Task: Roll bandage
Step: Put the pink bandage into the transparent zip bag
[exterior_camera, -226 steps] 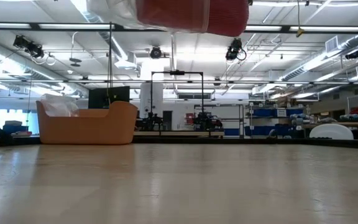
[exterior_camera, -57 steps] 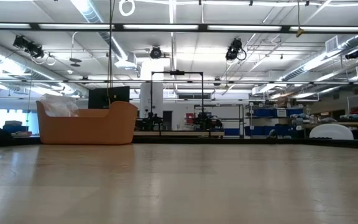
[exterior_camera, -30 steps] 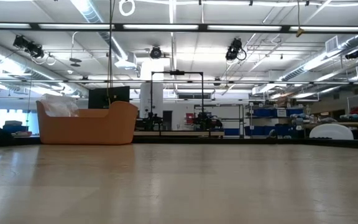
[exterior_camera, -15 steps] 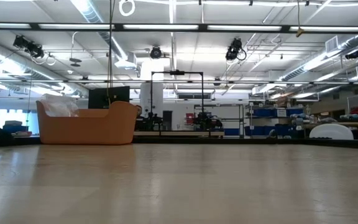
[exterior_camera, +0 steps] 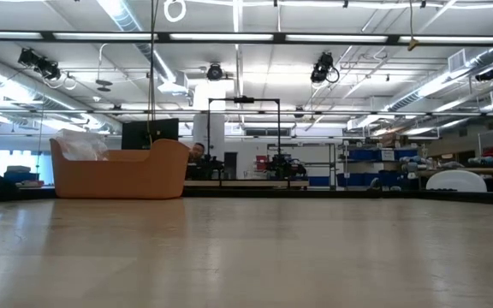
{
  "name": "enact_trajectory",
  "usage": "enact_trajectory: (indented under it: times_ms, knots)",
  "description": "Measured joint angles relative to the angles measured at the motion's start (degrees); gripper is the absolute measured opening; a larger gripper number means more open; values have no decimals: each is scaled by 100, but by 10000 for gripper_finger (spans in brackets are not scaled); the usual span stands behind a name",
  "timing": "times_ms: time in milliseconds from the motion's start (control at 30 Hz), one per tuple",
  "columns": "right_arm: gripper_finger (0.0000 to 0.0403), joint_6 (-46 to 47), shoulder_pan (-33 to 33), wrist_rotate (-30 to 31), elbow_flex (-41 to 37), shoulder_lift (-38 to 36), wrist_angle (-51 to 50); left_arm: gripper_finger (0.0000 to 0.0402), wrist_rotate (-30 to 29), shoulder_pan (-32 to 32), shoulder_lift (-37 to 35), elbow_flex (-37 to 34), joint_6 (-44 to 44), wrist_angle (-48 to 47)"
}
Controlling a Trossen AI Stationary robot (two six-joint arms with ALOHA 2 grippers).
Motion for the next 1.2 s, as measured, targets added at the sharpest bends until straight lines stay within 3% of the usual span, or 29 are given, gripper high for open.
enact_trajectory:
  times_ms: [300,500,767,1200]
  knots:
    - [0,151,-435,-793,0,0,-276,3,-404,4,-4,345,-275,-1296]
    - [0,147,-1002,-1550,2,0,-367,3,-124,119,116,1044,-292,-2378]
    - [0,278,-823,-1590,2,-20,-623,2,-284,40,85,1302,-1071,-3803]
    - [0,333,-803,-1879,2,-59,-719,1,-84,101,216,1303,-1899,-4563]
